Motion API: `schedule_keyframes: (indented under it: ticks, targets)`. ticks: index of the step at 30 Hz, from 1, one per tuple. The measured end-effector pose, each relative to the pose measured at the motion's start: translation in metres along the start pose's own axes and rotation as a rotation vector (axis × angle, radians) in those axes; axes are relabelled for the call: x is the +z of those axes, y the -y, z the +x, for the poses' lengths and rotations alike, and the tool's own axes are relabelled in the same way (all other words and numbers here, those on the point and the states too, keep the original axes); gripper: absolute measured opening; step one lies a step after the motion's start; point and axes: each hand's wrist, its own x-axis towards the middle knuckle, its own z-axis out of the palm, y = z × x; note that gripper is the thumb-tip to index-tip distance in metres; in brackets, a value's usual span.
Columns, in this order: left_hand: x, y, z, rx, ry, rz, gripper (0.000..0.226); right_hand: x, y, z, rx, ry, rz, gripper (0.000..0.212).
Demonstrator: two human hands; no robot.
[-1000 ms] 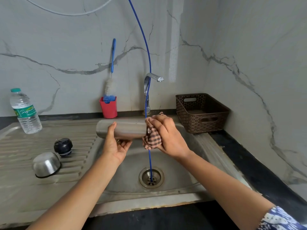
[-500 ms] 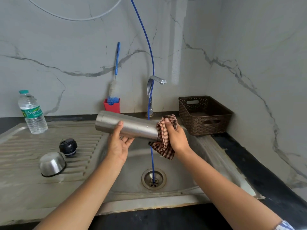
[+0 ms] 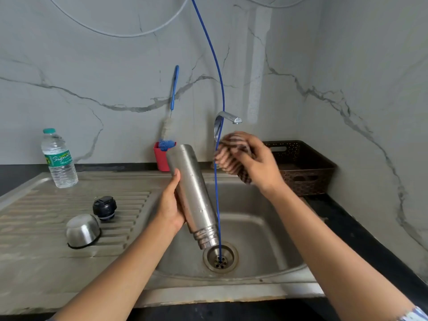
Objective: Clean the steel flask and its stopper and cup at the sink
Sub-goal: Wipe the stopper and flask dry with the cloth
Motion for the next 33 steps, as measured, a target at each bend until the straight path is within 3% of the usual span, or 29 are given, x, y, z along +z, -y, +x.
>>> schedule_keyframes:
  ticks: [3,6,11,16,21,25,33]
  targets:
    - [0.006,0.004,0.001,-0.003,0.072,0.028,0.04,0.033,-0.002,0.013,-0.288,0.213,-0.305,0.045]
    - [0.012,0.006,0.002,-0.02,0.113,0.01,0.037,0.056,-0.008,0.015,-0.34,0.369,-0.423,0.051]
    - [0.012,-0.003,0.006,-0.119,0.192,-0.094,0.06,0.041,-0.019,-0.036,-0.4,0.481,-0.471,0.059]
    - [0.005,0.002,0.013,-0.148,0.216,-0.034,0.069,0.025,-0.026,-0.087,-0.539,0.644,-0.531,0.055]
    - [0.002,-0.002,0.016,-0.135,0.22,-0.12,0.053,0.049,-0.02,-0.025,-0.425,0.55,-0.439,0.056]
    - [-0.002,-0.002,0.019,-0.029,0.162,-0.01,0.045,0.066,-0.016,0.03,-0.297,0.412,-0.372,0.054]
    - [0.021,0.002,0.017,-0.044,0.232,-0.076,0.062,0.057,-0.018,0.006,-0.177,0.345,-0.299,0.053]
